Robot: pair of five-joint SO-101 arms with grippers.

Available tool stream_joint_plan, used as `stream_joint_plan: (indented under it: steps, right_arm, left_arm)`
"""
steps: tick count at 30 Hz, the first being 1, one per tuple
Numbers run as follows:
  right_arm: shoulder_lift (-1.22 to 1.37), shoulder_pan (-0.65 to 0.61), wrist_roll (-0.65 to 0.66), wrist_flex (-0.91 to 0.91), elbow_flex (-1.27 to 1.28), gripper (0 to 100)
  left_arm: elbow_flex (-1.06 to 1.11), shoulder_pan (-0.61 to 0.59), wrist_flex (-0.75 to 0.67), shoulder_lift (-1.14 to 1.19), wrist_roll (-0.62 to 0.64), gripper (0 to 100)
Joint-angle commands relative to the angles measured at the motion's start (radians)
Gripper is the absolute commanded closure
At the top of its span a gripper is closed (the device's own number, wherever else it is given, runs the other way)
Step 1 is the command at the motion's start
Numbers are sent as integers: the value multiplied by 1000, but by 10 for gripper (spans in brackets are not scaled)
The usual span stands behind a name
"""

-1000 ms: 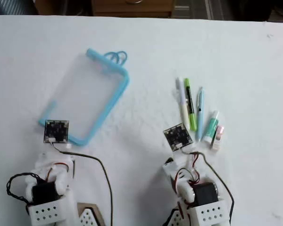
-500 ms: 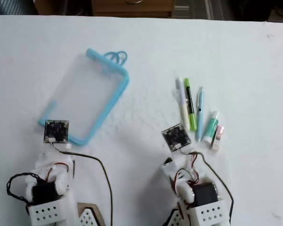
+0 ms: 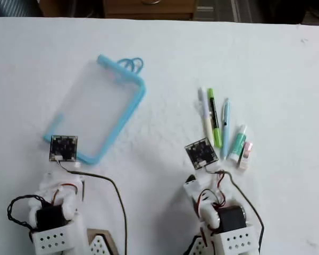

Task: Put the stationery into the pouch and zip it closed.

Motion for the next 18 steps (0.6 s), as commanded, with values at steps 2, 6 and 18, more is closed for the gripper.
stream_joint_plan:
  steps: [2, 6, 18]
  right_arm:
    - [-4, 5, -6, -15, 8, 954]
    - [-4, 10, -6, -15, 8, 954]
    - [-4, 12, -5, -15, 8, 954]
  left_arm:
    - [-9, -5, 5, -5, -5, 976]
    - [-9, -5, 5, -5, -5, 976]
    - [-9, -5, 5, -5, -5, 976]
